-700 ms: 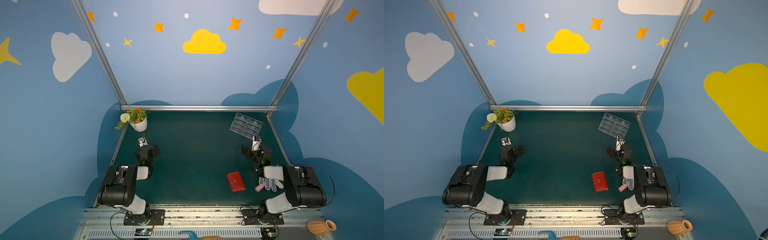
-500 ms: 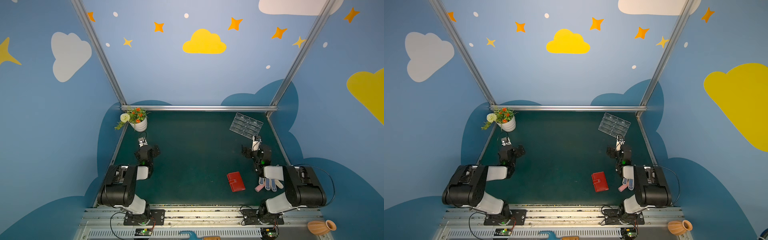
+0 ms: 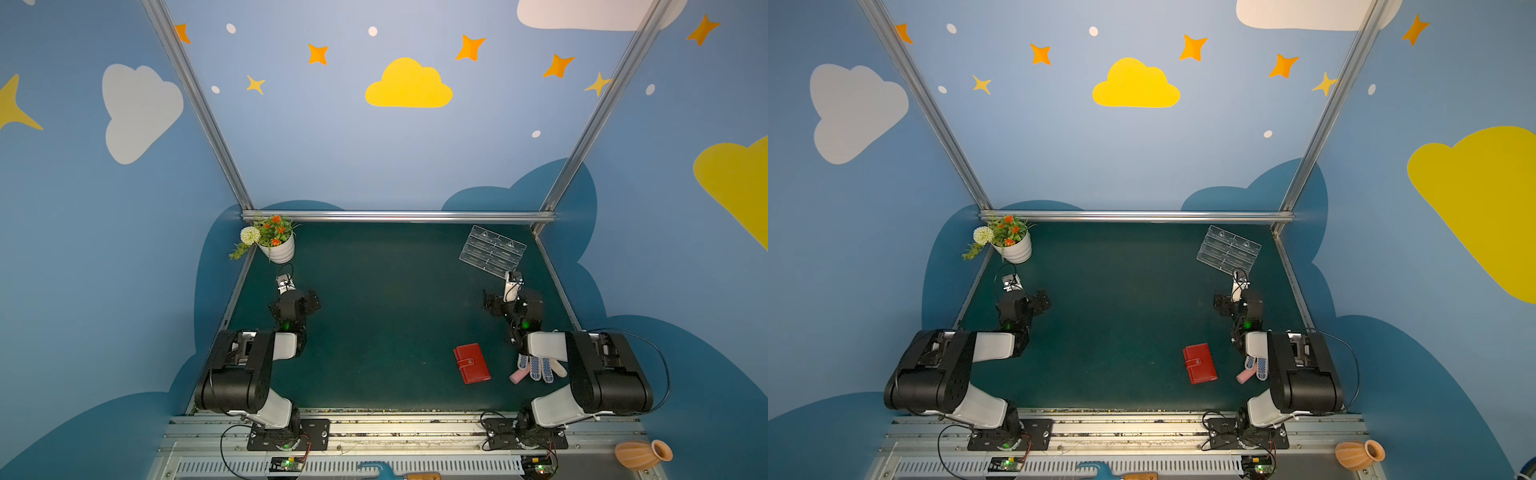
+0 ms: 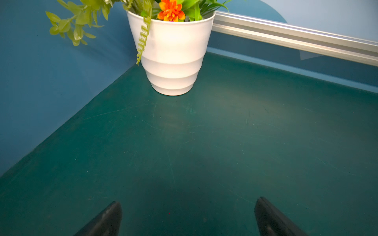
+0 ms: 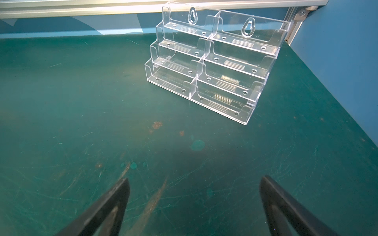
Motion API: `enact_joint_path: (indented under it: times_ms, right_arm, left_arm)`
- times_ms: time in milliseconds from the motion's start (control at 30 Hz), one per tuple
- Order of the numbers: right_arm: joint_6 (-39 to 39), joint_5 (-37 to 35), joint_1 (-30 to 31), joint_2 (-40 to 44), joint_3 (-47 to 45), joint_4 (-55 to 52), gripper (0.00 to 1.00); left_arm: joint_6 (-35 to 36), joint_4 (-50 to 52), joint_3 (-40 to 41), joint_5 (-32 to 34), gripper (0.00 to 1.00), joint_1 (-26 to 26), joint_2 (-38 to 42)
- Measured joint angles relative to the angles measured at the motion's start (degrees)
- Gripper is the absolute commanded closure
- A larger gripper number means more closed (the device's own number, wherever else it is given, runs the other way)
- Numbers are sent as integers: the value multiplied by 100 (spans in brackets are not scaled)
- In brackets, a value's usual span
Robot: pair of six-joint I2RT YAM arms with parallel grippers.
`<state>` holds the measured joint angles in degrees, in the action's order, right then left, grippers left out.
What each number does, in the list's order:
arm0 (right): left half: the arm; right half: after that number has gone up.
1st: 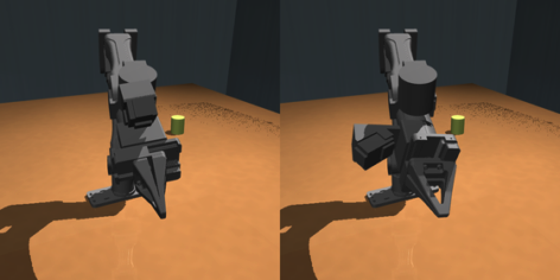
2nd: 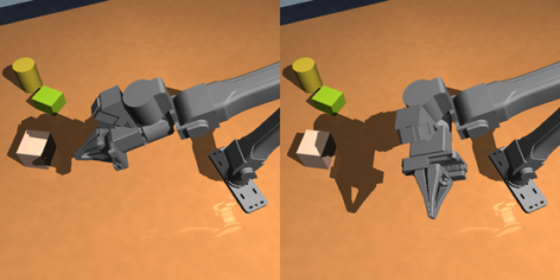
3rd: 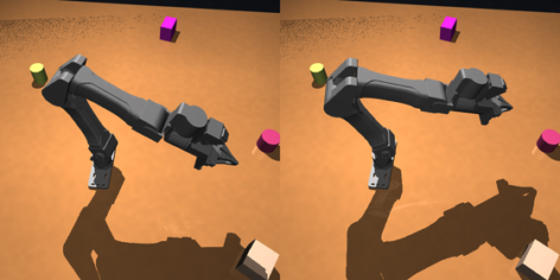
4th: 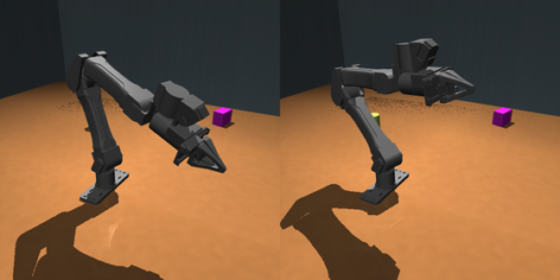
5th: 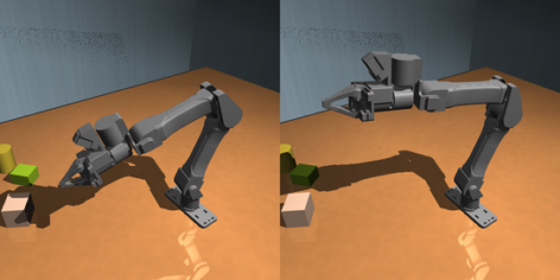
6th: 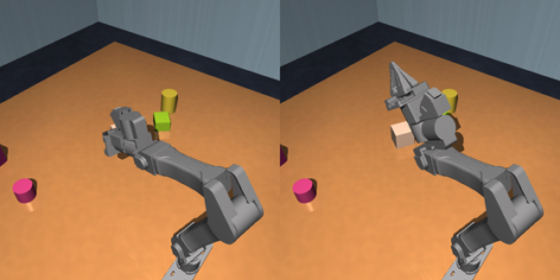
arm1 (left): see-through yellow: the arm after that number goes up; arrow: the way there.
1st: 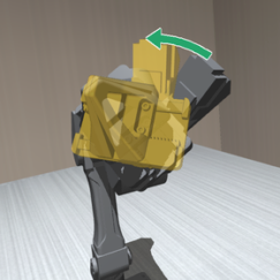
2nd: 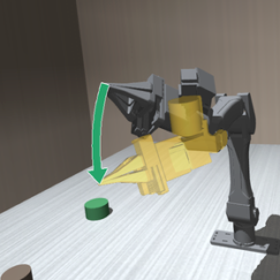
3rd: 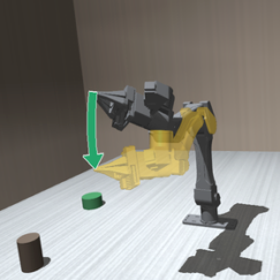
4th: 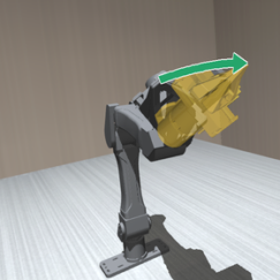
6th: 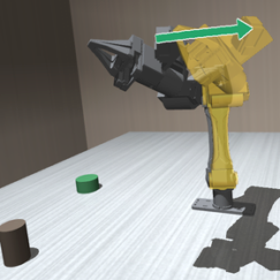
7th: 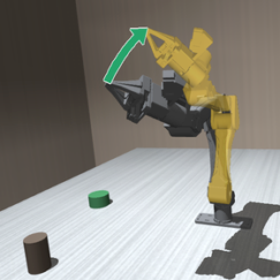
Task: Take the credit cards out of the card holder
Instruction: Move the storage box to the center of the table.
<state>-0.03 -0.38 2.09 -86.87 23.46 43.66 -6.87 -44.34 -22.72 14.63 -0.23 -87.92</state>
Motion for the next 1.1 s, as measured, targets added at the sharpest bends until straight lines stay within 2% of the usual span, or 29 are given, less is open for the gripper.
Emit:
enact_joint_path:
  times_ms: [500,600,700,800,933,1100]
  right_arm:
    - [0,-133,44,44,9,-50,3]
    - [210,-544,160,415,601,-1523,3]
    - [715,-706,186,549,2203,-3521,3]
    - [1360,-568,127,702,3425,-4747,3]
    - [2079,72,-221,957,4079,-6028,3]
    - [2538,595,-800,758,4557,-7270,3]
  left_arm:
    - [70,50,0,-107,0,-4,55]
    - [162,1005,-219,-109,0,-151,656]
    - [-116,2096,-846,-92,0,-422,1580]
    - [-636,2789,-1412,-328,0,-632,2479]
    - [-1357,3644,-2022,-1036,0,-785,3110]
    - [-1814,4686,-2505,-1840,0,-1097,3213]
